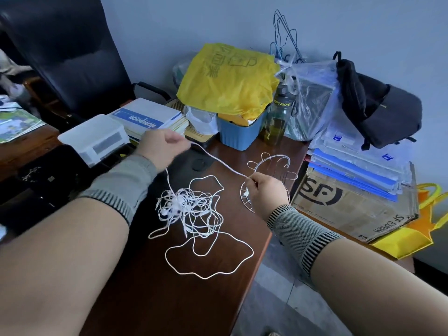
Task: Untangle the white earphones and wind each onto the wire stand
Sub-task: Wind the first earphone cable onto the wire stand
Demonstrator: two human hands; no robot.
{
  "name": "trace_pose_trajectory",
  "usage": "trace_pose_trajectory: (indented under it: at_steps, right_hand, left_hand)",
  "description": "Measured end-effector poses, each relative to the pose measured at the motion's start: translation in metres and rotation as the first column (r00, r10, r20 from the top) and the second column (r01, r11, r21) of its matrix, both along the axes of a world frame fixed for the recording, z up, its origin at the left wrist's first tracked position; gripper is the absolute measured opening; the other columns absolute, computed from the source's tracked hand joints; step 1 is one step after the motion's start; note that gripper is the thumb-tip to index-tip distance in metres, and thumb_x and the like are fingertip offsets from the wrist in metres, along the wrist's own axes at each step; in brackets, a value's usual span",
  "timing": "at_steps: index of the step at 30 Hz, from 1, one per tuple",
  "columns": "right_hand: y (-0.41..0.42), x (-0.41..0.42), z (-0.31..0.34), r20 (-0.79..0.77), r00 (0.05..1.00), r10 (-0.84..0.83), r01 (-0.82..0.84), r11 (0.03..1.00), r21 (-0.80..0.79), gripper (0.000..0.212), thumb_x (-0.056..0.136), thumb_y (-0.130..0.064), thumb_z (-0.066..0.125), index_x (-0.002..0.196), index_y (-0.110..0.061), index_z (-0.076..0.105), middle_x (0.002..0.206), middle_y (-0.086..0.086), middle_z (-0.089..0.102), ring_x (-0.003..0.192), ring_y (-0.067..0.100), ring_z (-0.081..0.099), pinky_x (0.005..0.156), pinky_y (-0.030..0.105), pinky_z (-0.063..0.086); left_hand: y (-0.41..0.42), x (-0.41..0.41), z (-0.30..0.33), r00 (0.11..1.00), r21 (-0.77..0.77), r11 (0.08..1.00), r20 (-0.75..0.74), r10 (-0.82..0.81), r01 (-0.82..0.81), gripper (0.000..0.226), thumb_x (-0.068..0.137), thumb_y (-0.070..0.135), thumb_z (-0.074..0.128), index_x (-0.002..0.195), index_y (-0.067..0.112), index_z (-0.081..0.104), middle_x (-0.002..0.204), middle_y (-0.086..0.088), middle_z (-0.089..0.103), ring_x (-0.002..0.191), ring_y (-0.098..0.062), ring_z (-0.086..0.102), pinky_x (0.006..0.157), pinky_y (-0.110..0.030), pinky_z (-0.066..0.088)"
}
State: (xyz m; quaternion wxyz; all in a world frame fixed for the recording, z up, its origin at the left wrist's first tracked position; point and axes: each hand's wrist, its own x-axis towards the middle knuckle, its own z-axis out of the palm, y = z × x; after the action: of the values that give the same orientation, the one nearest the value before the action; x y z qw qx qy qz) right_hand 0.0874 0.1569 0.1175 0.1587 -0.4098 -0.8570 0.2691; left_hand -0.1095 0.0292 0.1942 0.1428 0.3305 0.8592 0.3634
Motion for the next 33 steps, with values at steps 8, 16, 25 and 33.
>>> trace_pose_trajectory:
  at_steps: [8, 16, 25, 33]
  right_hand:
    - [0.013, 0.016, -0.008, 0.077, 0.992, -0.104, 0.106, 0.994, -0.031, 0.032, 0.096, -0.021, 0.044, 0.065, -0.015, 0.048, 0.064, 0.001, 0.051, 0.068, 0.025, 0.051, 0.062, 0.029, 0.040]
    - [0.022, 0.037, -0.013, 0.542, 0.840, -0.013, 0.088, 0.990, -0.113, 0.039, 0.089, -0.026, 0.054, 0.123, -0.007, 0.057, 0.137, 0.014, 0.047, 0.122, 0.030, 0.049, 0.094, 0.035, 0.045]
    - [-0.007, -0.001, 0.003, -0.059, 0.994, 0.090, -0.103, 0.955, -0.277, 0.019, 0.095, -0.019, 0.052, 0.093, -0.018, 0.071, 0.056, -0.009, 0.054, 0.054, 0.011, 0.052, 0.059, 0.026, 0.046]
    - [0.019, 0.015, -0.004, -0.003, 0.991, -0.137, 0.136, 0.980, -0.144, 0.026, 0.098, -0.020, 0.045, 0.096, -0.011, 0.070, 0.073, 0.003, 0.062, 0.076, 0.026, 0.061, 0.073, 0.033, 0.050]
  left_hand:
    - [-0.005, 0.003, -0.014, 1.000, -0.055, 0.998, -0.020, 0.003, -0.004, 0.010, 0.087, 0.033, 0.071, 0.087, 0.023, 0.069, 0.086, 0.009, 0.068, 0.077, 0.000, 0.057, 0.066, -0.018, 0.040]
    - [0.004, 0.023, -0.046, 0.978, -0.229, 0.951, 0.066, -0.197, 0.207, 0.010, 0.087, 0.029, 0.071, 0.084, 0.020, 0.075, 0.083, 0.003, 0.072, 0.077, -0.016, 0.065, 0.064, -0.021, 0.048]
    - [0.024, 0.046, -0.051, 0.959, -0.205, 0.940, 0.140, -0.248, 0.273, 0.012, 0.084, 0.033, 0.073, 0.084, 0.021, 0.077, 0.073, 0.011, 0.071, 0.071, -0.008, 0.064, 0.065, -0.021, 0.051]
    - [0.003, -0.006, 0.000, 0.998, -0.010, 1.000, 0.060, -0.011, 0.011, 0.008, 0.084, 0.033, 0.074, 0.086, 0.025, 0.072, 0.085, 0.013, 0.067, 0.084, -0.009, 0.060, 0.086, -0.029, 0.044]
